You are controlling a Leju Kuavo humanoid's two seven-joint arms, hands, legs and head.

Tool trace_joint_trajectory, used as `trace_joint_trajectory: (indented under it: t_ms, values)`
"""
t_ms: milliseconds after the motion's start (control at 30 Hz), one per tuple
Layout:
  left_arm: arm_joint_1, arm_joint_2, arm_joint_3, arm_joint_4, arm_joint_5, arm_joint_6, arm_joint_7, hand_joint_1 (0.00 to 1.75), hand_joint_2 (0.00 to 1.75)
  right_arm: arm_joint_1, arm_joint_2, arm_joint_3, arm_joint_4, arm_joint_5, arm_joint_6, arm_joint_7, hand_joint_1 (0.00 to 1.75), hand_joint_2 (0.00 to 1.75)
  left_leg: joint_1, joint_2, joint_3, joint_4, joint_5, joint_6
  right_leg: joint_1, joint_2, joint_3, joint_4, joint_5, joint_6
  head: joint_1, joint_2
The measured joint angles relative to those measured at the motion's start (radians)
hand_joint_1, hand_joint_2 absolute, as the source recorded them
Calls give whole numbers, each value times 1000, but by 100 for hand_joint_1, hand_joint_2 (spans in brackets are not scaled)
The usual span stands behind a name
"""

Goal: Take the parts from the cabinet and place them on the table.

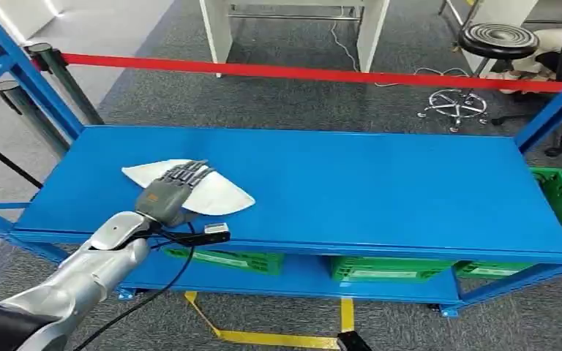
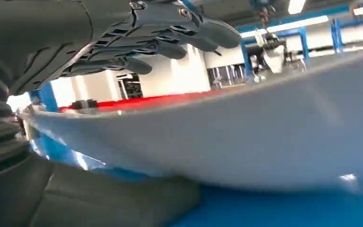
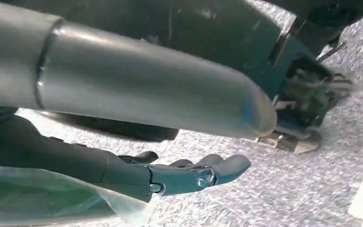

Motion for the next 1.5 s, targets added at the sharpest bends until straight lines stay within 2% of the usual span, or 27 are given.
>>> trace_joint_trajectory:
  t_ms: [67,100,200,233,300,367,400,433,533,600,700,733,800,867,900,933,1033,1100,1133,1200,1233,1267,1300,1333,1400,1433,1500]
  values:
    - [-5,11,-2,8,-2,0,20,175,175,0,0,0,0,8,0,3,0,0,3,0,-1,8,-10,-11,-8,-3,6,-13,10,-16,0,0]
    - [-4,17,-2,13,4,13,25,175,175,-2,0,0,0,13,-2,3,0,0,2,0,-15,40,-35,-16,-8,-2,6,-14,11,-20,-6,0]
    - [33,61,9,24,46,84,12,175,175,-2,6,2,0,34,-17,8,0,0,5,1,-112,265,-135,-26,-6,3,6,-14,10,-30,-6,0]
    - [53,80,22,24,66,103,-3,175,175,2,8,2,0,40,-21,10,0,0,5,1,-126,294,-136,-27,-6,7,7,-13,10,-31,-6,0]
    - [78,101,49,23,96,130,-22,175,175,7,14,5,0,44,-27,12,0,0,5,1,-101,228,-80,-24,-4,9,9,-12,8,-31,-8,0]
    - [87,111,68,15,106,133,-28,175,175,6,19,10,0,46,-30,14,0,0,4,1,-26,60,6,-15,-3,6,14,-11,4,-27,-7,0]
    - [91,114,78,10,114,135,-37,175,175,4,21,11,0,47,-31,14,0,0,0,1,-2,13,4,-10,2,5,12,-10,1,-23,-6,0]
    - [93,116,90,6,129,139,-51,175,175,3,23,11,0,48,-31,15,0,0,-1,1,1,-6,2,-8,5,6,7,-5,-1,-19,-7,0]
    - [104,114,138,-13,169,143,-95,175,175,7,24,15,0,53,-30,15,0,0,-5,1,0,-5,2,3,0,4,9,-10,0,-4,-6,0]
    - [103,108,158,-26,180,143,-109,175,175,7,24,18,0,54,-30,14,0,0,4,2,4,-14,7,15,0,3,-11,21,-29,7,-3,0]
    - [108,84,199,-39,222,143,-165,175,175,12,24,18,0,48,-30,18,0,0,4,4,2,-13,7,20,-5,3,-118,251,-137,18,-1,0]
    - [109,74,211,-42,226,143,-176,175,175,16,22,17,0,40,-30,18,0,0,4,4,2,-13,7,21,-5,3,-144,302,-146,22,0,0]
    - [107,40,218,-47,218,143,-175,175,175,24,14,15,0,24,-29,12,0,0,5,1,2,-12,7,21,-10,2,-125,258,-96,26,0,0]
    - [106,1,219,-58,202,142,-167,175,175,26,6,11,0,6,-25,-2,0,0,7,-4,3,-8,5,18,-14,-1,-38,78,-5,28,0,0]
    - [106,-13,219,-64,198,142,-163,175,175,25,5,8,0,2,-22,-2,0,0,7,-5,2,-5,3,14,-15,-8,-10,12,1,28,1,0]
    - [106,-25,219,-70,200,142,-162,175,175,25,5,5,0,1,-19,1,0,0,-1,-5,-5,2,1,6,-11,-4,7,-5,-7,19,1,0]
    - [116,-61,222,-93,245,142,-190,175,175,35,2,-1,0,11,-18,19,0,0,2,-2,-4,-4,8,-6,-7,2,1,1,-2,3,0,0]
    - [129,-79,231,-120,312,137,-225,175,175,37,1,-1,0,19,-18,19,0,0,5,-1,-13,18,-16,-16,-13,0,3,-6,5,-10,-3,0]
    - [139,-89,230,-138,372,119,-234,175,175,36,0,-2,0,18,-18,13,0,0,5,-1,-34,74,-53,-18,-13,-1,3,-6,4,-18,-6,0]
    - [173,-97,206,-197,525,90,-236,175,175,34,-1,-4,0,9,-20,-4,0,0,5,-1,-102,238,-129,-22,-11,0,3,-6,2,-21,-6,0]
    - [194,-98,188,-233,605,88,-237,175,175,35,-2,-7,0,5,-21,-11,0,0,5,-1,-129,299,-147,-22,-10,1,3,-6,2,-22,-5,0]
    - [219,-101,164,-287,697,90,-237,175,175,35,-3,-11,0,-1,-23,-17,0,0,5,-1,-134,310,-141,-20,-9,4,4,-5,2,-23,-5,0]
    - [240,-101,135,-349,787,95,-238,175,175,35,-4,-12,0,-3,-24,-19,0,0,4,-1,-121,283,-117,-16,-7,5,5,-5,1,-23,-6,0]
    - [255,-101,104,-423,868,100,-238,175,175,35,-4,-15,0,-6,-27,-20,0,0,4,-1,-91,214,-74,-10,-6,6,7,-5,0,-22,-7,0]
    - [275,-110,61,-541,901,99,-241,175,175,35,-4,-19,0,-9,-31,-20,0,0,0,-1,-15,43,7,5,-4,1,12,-5,-5,-17,-6,0]
    - [283,-116,44,-590,895,88,-243,175,175,32,-4,-21,0,-10,-31,-21,0,0,-5,0,-2,18,-8,6,4,-3,8,-1,-8,-11,-5,0]
    - [309,-130,33,-657,884,66,-245,175,175,30,-4,-27,0,-11,-32,-21,0,0,-7,-1,-3,10,-12,8,0,-3,4,-2,-6,-5,-4,0]
